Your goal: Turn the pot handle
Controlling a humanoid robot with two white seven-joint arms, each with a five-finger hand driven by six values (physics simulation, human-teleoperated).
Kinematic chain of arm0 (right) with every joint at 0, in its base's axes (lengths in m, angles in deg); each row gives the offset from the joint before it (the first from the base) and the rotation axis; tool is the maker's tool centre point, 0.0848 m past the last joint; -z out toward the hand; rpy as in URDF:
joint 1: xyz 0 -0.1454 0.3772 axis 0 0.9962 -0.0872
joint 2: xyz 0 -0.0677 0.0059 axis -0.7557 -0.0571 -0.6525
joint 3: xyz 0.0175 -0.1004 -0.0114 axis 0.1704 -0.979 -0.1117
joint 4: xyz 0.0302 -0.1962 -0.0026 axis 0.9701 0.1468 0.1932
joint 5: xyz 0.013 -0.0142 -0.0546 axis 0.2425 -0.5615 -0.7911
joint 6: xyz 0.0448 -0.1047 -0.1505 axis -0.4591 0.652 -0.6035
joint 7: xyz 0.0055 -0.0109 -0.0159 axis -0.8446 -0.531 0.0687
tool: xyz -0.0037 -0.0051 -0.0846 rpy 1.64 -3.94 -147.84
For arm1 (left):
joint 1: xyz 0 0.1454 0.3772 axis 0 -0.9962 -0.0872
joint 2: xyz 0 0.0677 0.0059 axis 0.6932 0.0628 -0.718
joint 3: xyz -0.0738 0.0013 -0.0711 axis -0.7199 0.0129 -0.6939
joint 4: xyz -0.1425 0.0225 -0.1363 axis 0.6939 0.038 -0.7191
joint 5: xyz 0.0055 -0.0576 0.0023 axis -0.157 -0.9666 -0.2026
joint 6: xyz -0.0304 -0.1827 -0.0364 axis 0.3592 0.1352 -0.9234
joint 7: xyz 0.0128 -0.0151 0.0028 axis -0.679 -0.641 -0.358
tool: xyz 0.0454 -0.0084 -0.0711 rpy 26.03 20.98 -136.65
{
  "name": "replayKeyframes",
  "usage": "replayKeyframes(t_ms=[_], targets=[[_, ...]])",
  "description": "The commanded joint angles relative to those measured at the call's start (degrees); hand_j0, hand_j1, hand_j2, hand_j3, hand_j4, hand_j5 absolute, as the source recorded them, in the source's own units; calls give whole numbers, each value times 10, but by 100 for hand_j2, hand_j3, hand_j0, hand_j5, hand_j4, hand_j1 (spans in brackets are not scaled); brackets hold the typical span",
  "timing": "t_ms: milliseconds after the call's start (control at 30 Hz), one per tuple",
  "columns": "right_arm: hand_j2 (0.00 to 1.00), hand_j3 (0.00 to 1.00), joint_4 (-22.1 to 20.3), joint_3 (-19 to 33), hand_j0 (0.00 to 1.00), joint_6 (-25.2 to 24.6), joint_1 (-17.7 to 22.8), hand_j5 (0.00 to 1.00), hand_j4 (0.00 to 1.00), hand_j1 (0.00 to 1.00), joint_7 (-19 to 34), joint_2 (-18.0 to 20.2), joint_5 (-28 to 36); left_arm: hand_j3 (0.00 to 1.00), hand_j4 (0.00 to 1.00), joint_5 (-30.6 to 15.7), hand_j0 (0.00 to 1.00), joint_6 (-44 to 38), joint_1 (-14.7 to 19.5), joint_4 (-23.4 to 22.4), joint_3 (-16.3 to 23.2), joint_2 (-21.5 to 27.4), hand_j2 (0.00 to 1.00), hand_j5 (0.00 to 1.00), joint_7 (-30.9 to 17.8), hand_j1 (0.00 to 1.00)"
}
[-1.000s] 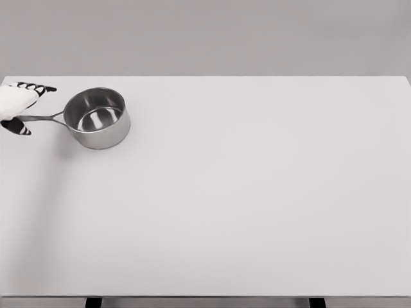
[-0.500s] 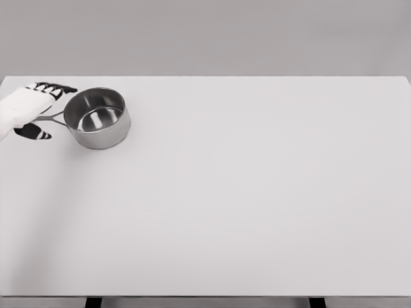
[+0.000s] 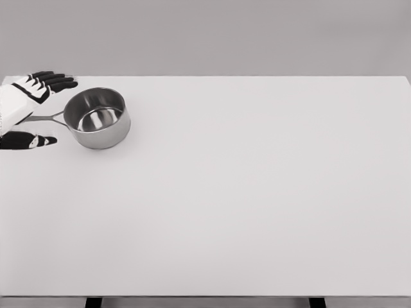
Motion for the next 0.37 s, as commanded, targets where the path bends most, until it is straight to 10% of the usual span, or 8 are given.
replayKeyframes(t_ms=[0, 333], targets=[[100, 100, 0, 0, 100, 0, 0, 100, 100, 100, 0, 0, 0, 100, 100, -13, 100, 2, 0, 15, -3, 6, 100, 100, -3, 100], [100, 100, 0, 0, 100, 1, 0, 100, 100, 100, 0, 0, 0, 100, 100, 1, 100, 2, -62, 36, 7, 7, 100, 100, -4, 100]])
